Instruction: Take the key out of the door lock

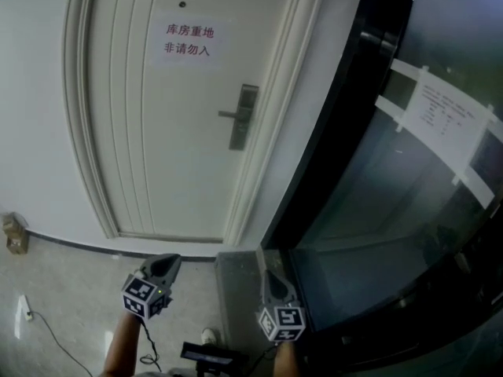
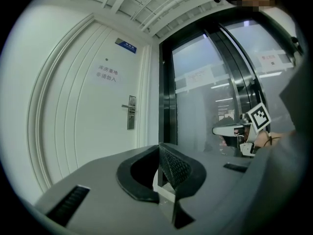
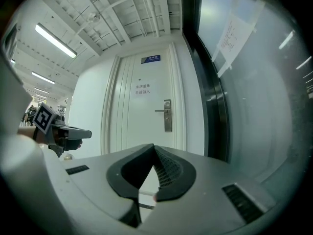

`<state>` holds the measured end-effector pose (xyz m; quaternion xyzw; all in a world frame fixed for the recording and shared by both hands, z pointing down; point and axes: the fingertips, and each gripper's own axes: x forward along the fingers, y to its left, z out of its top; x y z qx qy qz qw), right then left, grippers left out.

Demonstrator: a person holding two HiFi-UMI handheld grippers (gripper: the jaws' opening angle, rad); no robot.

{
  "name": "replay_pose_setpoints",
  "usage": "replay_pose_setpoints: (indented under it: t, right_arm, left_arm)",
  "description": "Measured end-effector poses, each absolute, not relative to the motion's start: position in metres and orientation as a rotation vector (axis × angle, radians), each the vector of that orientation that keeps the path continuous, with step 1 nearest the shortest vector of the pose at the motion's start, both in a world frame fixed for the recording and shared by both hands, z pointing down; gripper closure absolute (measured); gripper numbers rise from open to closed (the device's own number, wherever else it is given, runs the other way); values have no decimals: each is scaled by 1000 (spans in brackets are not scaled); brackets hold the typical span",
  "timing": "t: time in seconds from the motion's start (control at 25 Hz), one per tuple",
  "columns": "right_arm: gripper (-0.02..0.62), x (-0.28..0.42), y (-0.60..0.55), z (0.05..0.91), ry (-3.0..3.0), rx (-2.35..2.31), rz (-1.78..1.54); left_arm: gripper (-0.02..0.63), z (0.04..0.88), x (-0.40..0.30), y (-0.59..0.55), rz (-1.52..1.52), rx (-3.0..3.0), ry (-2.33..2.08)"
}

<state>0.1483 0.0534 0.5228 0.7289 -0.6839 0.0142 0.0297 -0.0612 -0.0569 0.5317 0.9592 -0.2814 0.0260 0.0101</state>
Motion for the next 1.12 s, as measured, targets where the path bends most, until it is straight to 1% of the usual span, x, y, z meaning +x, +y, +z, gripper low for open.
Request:
replay_pose_setpoints:
  t: [0.52, 1.12]
  right_arm:
    - [590, 217, -52, 514, -2152, 2209, 52]
    - [590, 259, -151, 519, -2201, 2139, 53]
  left_arm:
    - [597, 512, 9, -155, 48, 2993, -921]
    - [597, 510, 42, -242, 27, 2956, -1015]
